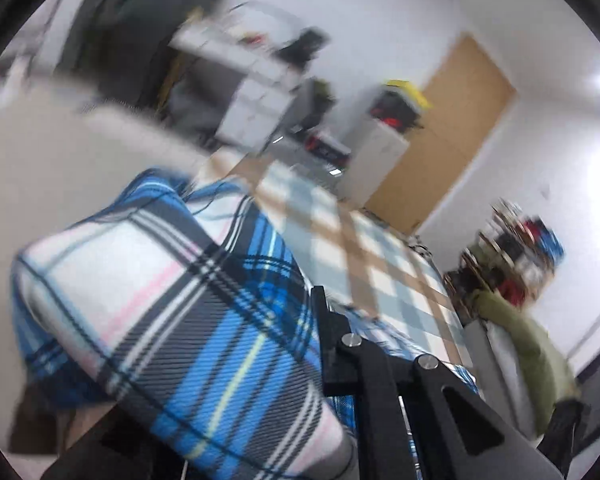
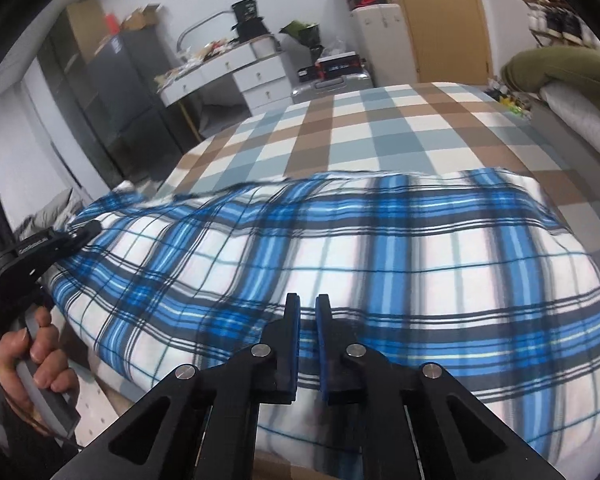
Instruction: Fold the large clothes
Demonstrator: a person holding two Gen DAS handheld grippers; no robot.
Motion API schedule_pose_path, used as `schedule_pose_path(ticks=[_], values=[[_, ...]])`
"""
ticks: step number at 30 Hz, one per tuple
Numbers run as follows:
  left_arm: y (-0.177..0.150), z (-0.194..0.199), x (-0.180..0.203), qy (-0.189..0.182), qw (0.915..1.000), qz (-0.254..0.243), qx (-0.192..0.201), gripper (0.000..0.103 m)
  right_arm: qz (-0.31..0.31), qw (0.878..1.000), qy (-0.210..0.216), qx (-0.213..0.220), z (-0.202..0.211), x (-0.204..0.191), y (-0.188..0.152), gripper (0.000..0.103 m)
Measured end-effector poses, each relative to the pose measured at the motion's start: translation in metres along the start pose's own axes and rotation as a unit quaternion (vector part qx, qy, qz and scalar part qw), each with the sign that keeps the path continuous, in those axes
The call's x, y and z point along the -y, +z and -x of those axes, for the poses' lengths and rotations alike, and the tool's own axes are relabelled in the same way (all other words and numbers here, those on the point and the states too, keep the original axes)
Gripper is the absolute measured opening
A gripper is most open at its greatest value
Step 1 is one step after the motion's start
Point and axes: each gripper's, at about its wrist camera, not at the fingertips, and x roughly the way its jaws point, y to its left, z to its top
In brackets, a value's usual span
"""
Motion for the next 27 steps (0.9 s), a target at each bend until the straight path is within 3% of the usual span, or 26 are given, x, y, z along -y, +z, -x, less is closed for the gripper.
schedule_pose_path(ticks=[2, 4, 7, 10, 12, 14, 15, 17, 19, 23, 25, 27], values=[[0.003, 0.001, 0.036, -0.012, 0.9972, -0.073, 0.010, 0.004, -0.018, 1.000, -0.002, 0.014, 0.013, 0.009, 0.005, 0.008], [-0.002, 0.001, 0.073, -0.034, 0.9887, -0.145, 0.013, 0.004, -0.035, 0.999, -0.006, 0.040, 0.034, 0.020, 0.008, 0.009], [-0.021, -0.008, 0.131, -0.081, 0.9647, -0.250, -0.009, 0.004, -0.048, 0.997, -0.019, 0.065, 0.057, 0.033, 0.011, 0.010], [-0.065, -0.029, 0.187, -0.137, 0.9169, -0.363, -0.095, 0.004, -0.072, 0.993, -0.026, 0.090, 0.079, 0.049, 0.011, 0.011], [-0.109, -0.044, 0.211, -0.164, 0.8732, -0.433, -0.153, 0.009, -0.091, 0.989, -0.034, 0.108, 0.093, 0.061, 0.011, 0.012], [-0.140, -0.058, 0.216, -0.192, 0.8505, -0.445, -0.205, 0.015, -0.107, 0.986, -0.043, 0.117, 0.102, 0.071, 0.012, 0.014], [-0.149, -0.066, 0.211, -0.205, 0.8477, -0.428, -0.237, 0.019, -0.115, 0.985, -0.055, 0.118, 0.107, 0.076, 0.011, 0.014], [-0.152, -0.071, 0.198, -0.219, 0.8589, -0.378, -0.267, 0.023, -0.132, 0.982, -0.085, 0.103, 0.112, 0.088, 0.008, 0.014], [-0.146, -0.066, 0.181, -0.245, 0.8664, -0.334, -0.279, 0.037, -0.164, 0.978, -0.083, 0.095, 0.121, 0.105, 0.000, 0.015], [-0.136, -0.037, 0.163, -0.283, 0.8684, -0.313, -0.261, 0.053, -0.182, 0.972, -0.111, 0.103, 0.144, 0.118, -0.009, 0.017], [-0.131, -0.028, 0.154, -0.292, 0.8771, -0.286, -0.252, 0.054, -0.202, 0.967, -0.099, 0.123, 0.162, 0.125, -0.014, 0.021], [-0.117, -0.027, 0.143, -0.301, 0.8915, -0.240, -0.239, 0.055, -0.213, 0.963, -0.084, 0.141, 0.175, 0.125, -0.016, 0.023]])
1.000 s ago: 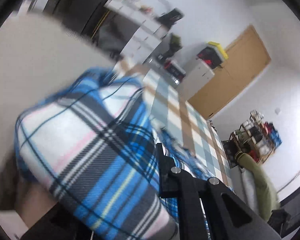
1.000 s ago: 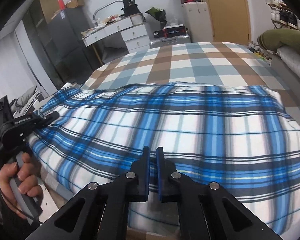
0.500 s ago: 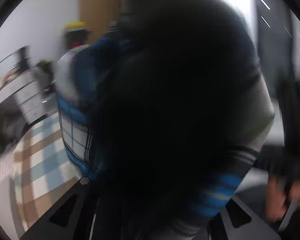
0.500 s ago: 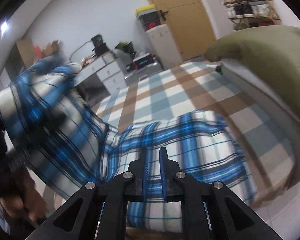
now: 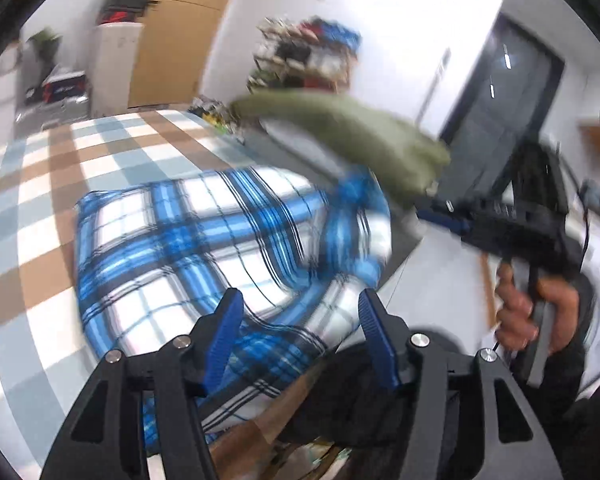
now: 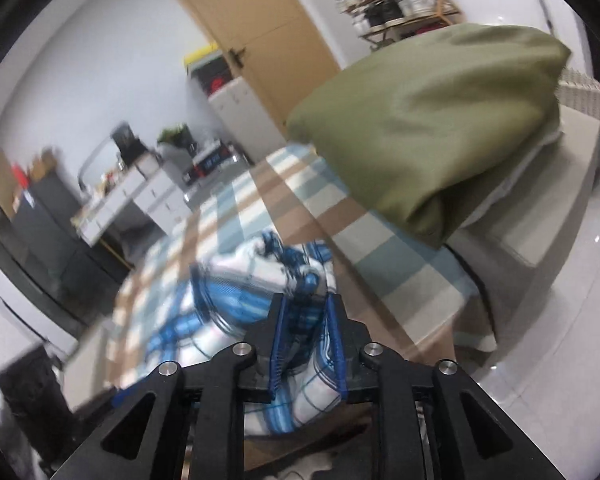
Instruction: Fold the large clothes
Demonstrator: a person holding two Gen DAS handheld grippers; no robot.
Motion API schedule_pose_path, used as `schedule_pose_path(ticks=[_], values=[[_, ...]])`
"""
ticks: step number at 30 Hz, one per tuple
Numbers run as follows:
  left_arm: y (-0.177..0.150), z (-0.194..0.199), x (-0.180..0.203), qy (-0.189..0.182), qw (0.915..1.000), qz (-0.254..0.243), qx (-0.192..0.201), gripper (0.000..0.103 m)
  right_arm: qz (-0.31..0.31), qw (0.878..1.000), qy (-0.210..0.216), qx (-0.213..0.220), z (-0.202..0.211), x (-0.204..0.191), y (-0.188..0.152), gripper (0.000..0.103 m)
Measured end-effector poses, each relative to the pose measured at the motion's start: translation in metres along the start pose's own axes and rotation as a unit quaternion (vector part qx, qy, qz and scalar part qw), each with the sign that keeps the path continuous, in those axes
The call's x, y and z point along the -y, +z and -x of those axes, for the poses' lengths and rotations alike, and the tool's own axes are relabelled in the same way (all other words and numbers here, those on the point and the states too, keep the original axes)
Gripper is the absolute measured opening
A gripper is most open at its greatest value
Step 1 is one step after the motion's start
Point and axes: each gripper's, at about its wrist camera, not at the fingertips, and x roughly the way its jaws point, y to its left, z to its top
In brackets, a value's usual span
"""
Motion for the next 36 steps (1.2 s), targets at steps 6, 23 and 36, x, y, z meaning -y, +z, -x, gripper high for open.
schedule_pose_path(ticks=[6, 23, 36], values=[[0.002, -0.038, -0.003, 0.127, 0.9915, -0.025, -0.012, 0.056, 0.032, 0.997, 0.070, 0.009, 0.000, -0.041, 0.005, 0.038], [-0.028, -0.027, -0.020, 0.120, 0.9925, -0.005, -0.023, 0.057, -0.012, 0.999, -0.020, -0.040, -0.035, -0.025, -0.017, 0.045], [-0.037, -0.026, -0.019, 0.138, 0.9901, -0.010, -0.025, 0.061, 0.014, 0.986, 0.006, -0.165, -0.149, -0.041, 0.009, 0.011]])
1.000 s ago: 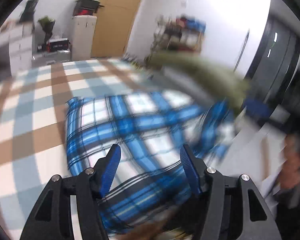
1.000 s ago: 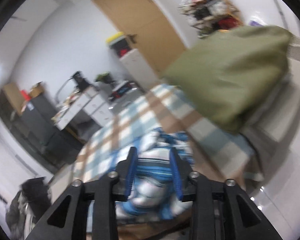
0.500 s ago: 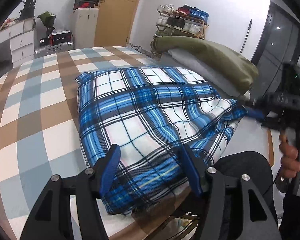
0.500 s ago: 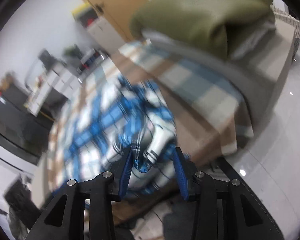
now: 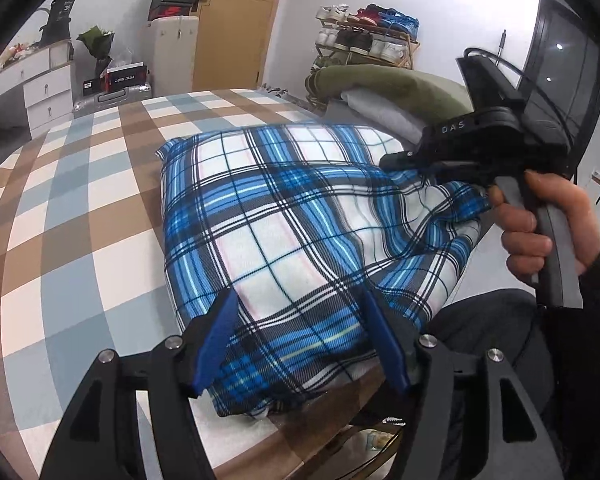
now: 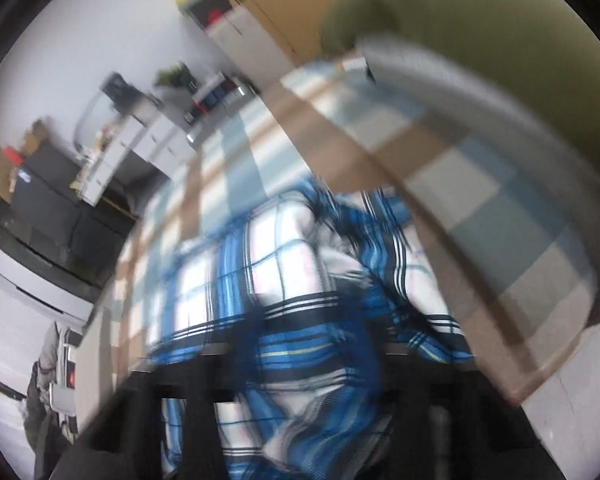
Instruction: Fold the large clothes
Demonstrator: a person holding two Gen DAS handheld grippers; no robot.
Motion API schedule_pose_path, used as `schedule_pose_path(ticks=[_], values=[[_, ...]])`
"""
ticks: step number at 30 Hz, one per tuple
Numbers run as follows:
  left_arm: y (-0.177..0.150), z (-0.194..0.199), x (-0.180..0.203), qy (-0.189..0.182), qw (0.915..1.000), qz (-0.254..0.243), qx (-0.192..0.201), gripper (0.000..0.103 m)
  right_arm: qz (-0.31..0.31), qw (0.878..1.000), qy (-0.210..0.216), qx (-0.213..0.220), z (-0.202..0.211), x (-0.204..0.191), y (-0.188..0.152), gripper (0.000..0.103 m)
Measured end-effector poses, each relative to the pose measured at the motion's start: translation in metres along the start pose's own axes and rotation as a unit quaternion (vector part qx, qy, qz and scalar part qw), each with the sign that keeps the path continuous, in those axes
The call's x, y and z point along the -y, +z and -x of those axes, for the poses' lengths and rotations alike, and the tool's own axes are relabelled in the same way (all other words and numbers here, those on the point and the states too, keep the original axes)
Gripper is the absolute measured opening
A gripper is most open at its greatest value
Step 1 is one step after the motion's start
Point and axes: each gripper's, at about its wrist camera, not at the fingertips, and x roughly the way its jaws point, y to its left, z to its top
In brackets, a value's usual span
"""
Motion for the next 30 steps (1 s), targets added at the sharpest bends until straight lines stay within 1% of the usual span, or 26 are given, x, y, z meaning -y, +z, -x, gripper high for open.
schedule_pose_path(ticks=[2, 3, 4, 5, 6, 7, 8, 9, 10, 11, 12, 13, 14, 15, 16, 18, 21, 23, 27, 29, 30], values=[[0.000, 0.002, -0.002, -0.004, 1.0000, 0.004, 0.001, 0.061, 0.042, 0.996, 0.052, 0.063, 0.030, -0.017, -0.002, 0.008], [0.000, 0.002, -0.003, -0.007, 1.0000, 0.006, 0.002, 0.061, 0.069, 0.986, 0.105, 0.107, 0.053, -0.028, -0.003, 0.007], [0.000, 0.002, -0.004, -0.011, 0.9999, 0.008, 0.003, 0.061, 0.085, 0.979, 0.129, 0.135, 0.068, -0.034, -0.003, 0.007], [0.000, 0.003, -0.004, -0.015, 0.9998, 0.009, 0.004, 0.061, 0.095, 0.973, 0.140, 0.155, 0.079, -0.037, -0.003, 0.006], [0.001, 0.002, -0.004, -0.013, 0.9999, 0.009, 0.004, 0.061, 0.094, 0.975, 0.131, 0.156, 0.079, -0.036, 0.000, 0.006], [0.001, 0.002, -0.004, -0.009, 0.9999, 0.008, 0.003, 0.061, 0.086, 0.980, 0.102, 0.144, 0.069, -0.031, 0.005, 0.006], [0.001, 0.001, -0.004, -0.009, 0.9999, 0.008, 0.004, 0.061, 0.074, 0.987, 0.063, 0.130, 0.055, -0.024, 0.009, 0.007], [0.001, 0.001, -0.003, -0.010, 0.9999, 0.007, 0.005, 0.062, 0.046, 0.994, -0.001, 0.098, 0.029, -0.009, 0.014, 0.009], [0.001, 0.001, -0.002, -0.010, 0.9999, 0.006, 0.004, 0.062, 0.006, 0.997, -0.051, 0.052, 0.005, 0.009, 0.017, 0.009], [0.002, 0.001, -0.001, -0.007, 1.0000, 0.004, 0.001, 0.062, -0.020, 0.998, -0.058, 0.030, -0.005, 0.019, 0.017, 0.009], [0.002, 0.002, -0.001, -0.006, 1.0000, 0.002, -0.001, 0.062, -0.049, 0.998, -0.037, 0.020, -0.007, 0.029, 0.014, 0.012], [0.002, 0.002, -0.002, -0.006, 1.0000, 0.002, -0.001, 0.062, -0.052, 0.998, -0.026, 0.026, -0.001, 0.032, 0.012, 0.012], [0.003, 0.003, -0.004, -0.008, 1.0000, 0.006, -0.001, 0.062, -0.041, 0.998, -0.024, 0.045, 0.010, 0.029, 0.011, 0.012], [0.003, 0.004, -0.006, -0.012, 0.9999, 0.011, -0.002, 0.062, -0.027, 0.997, -0.025, 0.062, 0.023, 0.025, 0.007, 0.018], [0.004, 0.005, -0.009, -0.015, 0.9997, 0.017, 0.000, 0.062, -0.018, 0.997, -0.020, 0.069, 0.031, 0.023, 0.005, 0.031], [0.006, 0.010, -0.016, -0.022, 0.9990, 0.037, 0.011, 0.062, -0.014, 0.998, 0.000, 0.064, 0.044, 0.028, -0.007, 0.042], [0.007, 0.014, -0.031, -0.027, 0.9965, 0.075, 0.023, 0.062, -0.024, 0.999, 0.013, 0.021, 0.041, 0.036, -0.021, 0.042], [0.008, 0.017, -0.040, -0.030, 0.9944, 0.096, 0.031, 0.062, -0.021, 1.000, 0.007, 0.004, 0.043, 0.036, -0.026, 0.042], [0.007, 0.024, -0.054, -0.030, 0.9911, 0.122, 0.044, 0.062, -0.018, 0.999, 0.039, 0.004, 0.055, 0.032, -0.038, 0.042], [0.006, 0.024, -0.059, -0.028, 0.9899, 0.132, 0.044, 0.062, 0.000, 1.000, 0.027, 0.013, 0.057, 0.027, -0.044, 0.036], [0.005, 0.024, -0.061, -0.027, 0.9894, 0.136, 0.043, 0.062, 0.007, 1.000, 0.016, 0.013, 0.057, 0.027, -0.047, 0.018]])
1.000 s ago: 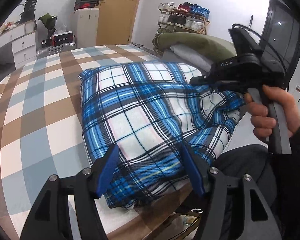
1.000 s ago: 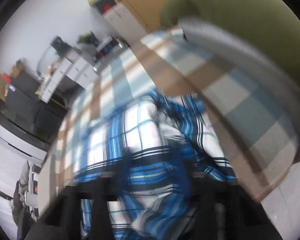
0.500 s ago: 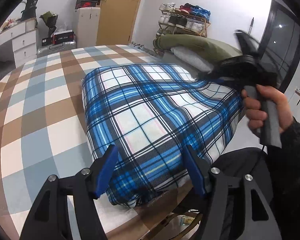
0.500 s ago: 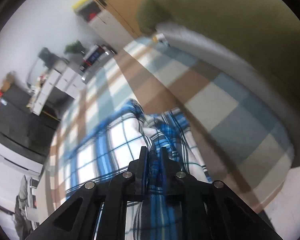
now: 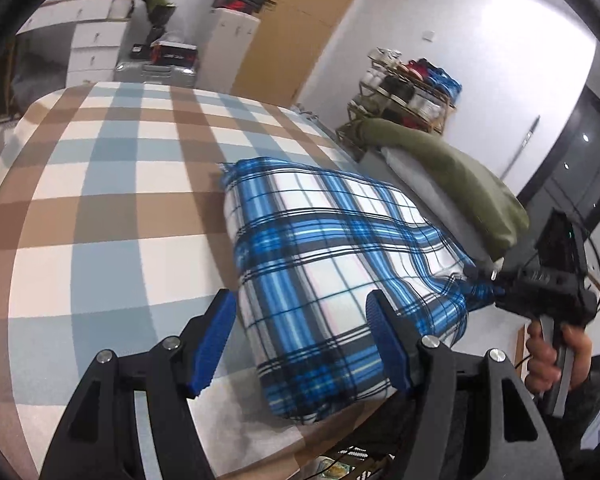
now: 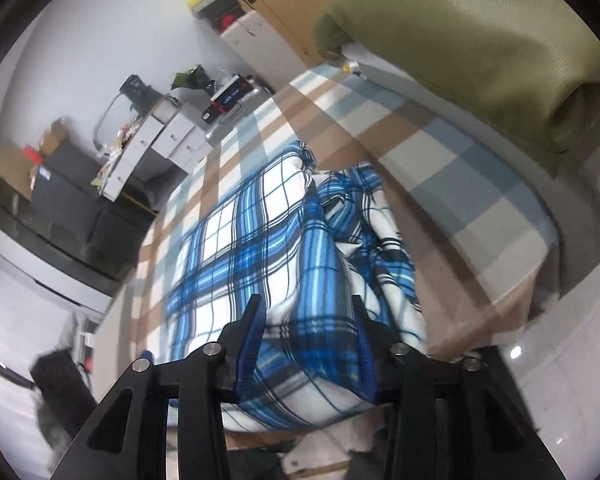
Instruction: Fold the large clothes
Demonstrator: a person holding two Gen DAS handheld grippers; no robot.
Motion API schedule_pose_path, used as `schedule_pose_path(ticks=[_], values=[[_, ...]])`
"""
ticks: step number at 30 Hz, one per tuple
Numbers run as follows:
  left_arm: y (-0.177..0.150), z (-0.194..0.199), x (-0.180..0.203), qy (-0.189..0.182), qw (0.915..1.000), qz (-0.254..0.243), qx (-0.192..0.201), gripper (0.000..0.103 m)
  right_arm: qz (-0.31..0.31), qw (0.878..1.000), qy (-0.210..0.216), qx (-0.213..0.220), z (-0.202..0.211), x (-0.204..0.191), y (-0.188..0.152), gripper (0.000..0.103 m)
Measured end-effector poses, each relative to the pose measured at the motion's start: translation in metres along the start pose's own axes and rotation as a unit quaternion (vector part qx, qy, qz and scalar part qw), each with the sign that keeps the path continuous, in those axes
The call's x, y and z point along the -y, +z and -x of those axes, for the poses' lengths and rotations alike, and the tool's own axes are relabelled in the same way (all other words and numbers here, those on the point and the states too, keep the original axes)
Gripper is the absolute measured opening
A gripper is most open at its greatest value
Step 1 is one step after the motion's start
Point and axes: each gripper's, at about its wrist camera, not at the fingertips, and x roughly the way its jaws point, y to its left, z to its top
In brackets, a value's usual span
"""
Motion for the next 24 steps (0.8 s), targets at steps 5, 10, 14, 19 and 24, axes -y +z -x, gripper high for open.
schedule_pose_path(ticks=[5, 10, 14, 19, 24], values=[[-0.002, -0.004, -0.008, 0.011, 0.9998, 0.012, -0.011, 0.062, -0.030, 0.999, -0.032, -0.020, -0.011, 0.020, -0.007, 0.002], [-0.004, -0.005, -0.010, 0.001, 0.9995, 0.020, -0.023, 0.062, -0.057, 0.996, -0.056, 0.037, 0.005, 0.022, 0.000, 0.007], [-0.013, 0.007, -0.003, -0.015, 0.9995, -0.017, -0.023, 0.062, -0.055, 0.996, -0.039, 0.063, 0.016, 0.017, 0.005, 0.008], [-0.043, -0.004, 0.001, 0.014, 0.9931, -0.072, -0.091, 0.062, -0.045, 0.997, -0.028, 0.056, 0.015, 0.015, 0.002, 0.034], [-0.055, 0.007, 0.011, 0.029, 0.9891, -0.109, -0.094, 0.062, -0.060, 0.997, -0.028, 0.048, 0.007, 0.021, 0.001, 0.036]])
